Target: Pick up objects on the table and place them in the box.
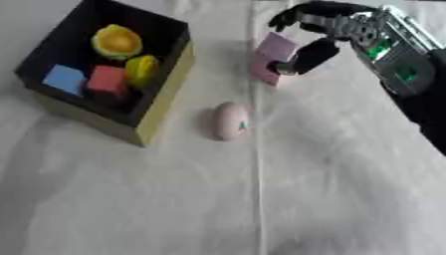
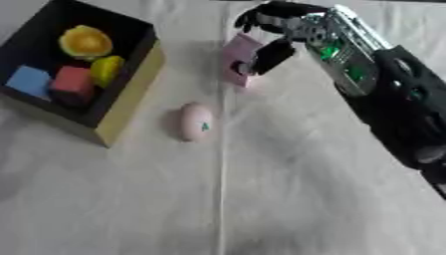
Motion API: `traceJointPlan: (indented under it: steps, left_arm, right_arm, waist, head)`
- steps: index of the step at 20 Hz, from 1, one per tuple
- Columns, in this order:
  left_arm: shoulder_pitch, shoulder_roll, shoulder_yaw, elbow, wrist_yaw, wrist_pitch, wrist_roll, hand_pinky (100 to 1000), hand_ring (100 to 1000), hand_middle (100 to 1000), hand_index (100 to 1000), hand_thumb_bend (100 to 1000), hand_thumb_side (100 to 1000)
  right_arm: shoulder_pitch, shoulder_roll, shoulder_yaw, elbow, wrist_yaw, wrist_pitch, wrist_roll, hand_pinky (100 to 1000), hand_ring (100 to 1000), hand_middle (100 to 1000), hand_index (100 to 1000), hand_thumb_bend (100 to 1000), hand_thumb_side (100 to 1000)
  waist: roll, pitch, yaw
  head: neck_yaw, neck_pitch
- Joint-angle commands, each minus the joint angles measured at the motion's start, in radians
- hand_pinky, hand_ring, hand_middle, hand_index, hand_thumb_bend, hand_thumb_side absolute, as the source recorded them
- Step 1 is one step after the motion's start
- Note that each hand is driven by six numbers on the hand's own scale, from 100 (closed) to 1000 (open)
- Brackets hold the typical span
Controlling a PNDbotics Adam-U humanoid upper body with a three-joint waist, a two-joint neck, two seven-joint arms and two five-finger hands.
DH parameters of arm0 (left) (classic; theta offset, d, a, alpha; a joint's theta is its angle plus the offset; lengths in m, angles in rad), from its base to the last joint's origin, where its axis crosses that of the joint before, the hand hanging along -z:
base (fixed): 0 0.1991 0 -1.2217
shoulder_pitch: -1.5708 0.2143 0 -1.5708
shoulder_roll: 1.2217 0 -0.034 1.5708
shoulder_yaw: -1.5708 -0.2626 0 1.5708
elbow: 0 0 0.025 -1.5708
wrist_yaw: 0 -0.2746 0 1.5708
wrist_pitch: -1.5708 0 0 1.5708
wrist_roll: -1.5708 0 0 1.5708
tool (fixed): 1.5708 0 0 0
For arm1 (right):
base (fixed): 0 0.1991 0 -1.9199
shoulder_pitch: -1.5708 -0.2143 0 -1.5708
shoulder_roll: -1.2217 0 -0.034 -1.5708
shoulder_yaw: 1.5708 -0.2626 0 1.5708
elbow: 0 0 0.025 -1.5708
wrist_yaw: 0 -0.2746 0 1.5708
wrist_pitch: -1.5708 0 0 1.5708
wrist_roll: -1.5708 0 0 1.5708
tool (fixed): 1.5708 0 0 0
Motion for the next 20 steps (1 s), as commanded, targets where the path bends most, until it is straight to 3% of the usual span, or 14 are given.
traceJointPlan:
  steps: [1, 15, 20]
  left_arm:
    - [-0.015, 0.011, 0.003, -0.015, -0.001, 0.002, -0.001, 717, 708, 657, 798, 408, 495]
    - [-0.017, 0.004, 0.003, -0.015, -0.005, 0.003, -0.002, 717, 709, 657, 798, 402, 504]
    - [-0.017, 0.002, 0.002, -0.015, -0.006, 0.005, -0.002, 717, 709, 656, 797, 399, 507]
  right_arm:
    - [-0.014, -0.007, -0.006, 0.011, 0.009, 0.008, -0.001, 909, 951, 850, 945, 331, 472]
    - [-0.017, 0.022, -0.020, 0.079, 0.024, 0.019, -0.046, 892, 924, 820, 942, 307, 491]
    - [-0.018, 0.024, -0.016, 0.073, 0.020, 0.015, -0.067, 812, 816, 780, 894, 371, 389]
  waist:
    - [-0.010, -0.011, -0.001]
    - [-0.005, 0.004, 0.001]
    - [-0.004, 0.007, 0.000]
  head:
    - [0.001, -0.001]
    - [-0.007, -0.008]
    - [-0.010, -0.010]
